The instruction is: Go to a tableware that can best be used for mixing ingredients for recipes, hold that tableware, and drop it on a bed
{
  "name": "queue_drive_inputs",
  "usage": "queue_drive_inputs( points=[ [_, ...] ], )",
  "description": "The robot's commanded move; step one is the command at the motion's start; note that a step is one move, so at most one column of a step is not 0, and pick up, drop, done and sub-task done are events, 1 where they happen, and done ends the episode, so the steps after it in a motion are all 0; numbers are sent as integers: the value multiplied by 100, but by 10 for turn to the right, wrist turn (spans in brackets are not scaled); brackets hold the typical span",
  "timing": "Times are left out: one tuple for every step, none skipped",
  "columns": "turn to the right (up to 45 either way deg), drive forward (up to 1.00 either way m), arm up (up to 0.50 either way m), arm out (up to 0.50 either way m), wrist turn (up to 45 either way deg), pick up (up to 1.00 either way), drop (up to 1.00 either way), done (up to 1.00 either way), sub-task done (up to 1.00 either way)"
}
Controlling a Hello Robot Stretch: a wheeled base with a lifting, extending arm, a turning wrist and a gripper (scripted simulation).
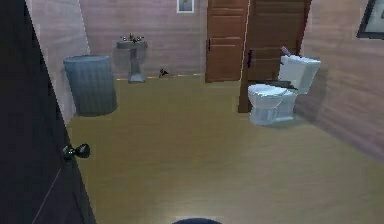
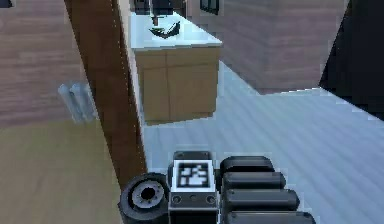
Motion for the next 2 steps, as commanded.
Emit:
queue_drive_inputs(
  points=[
    [0,100,0,0,0,0,0,0,0],
    [0,100,0,0,0,0,0,0,0]
  ],
)
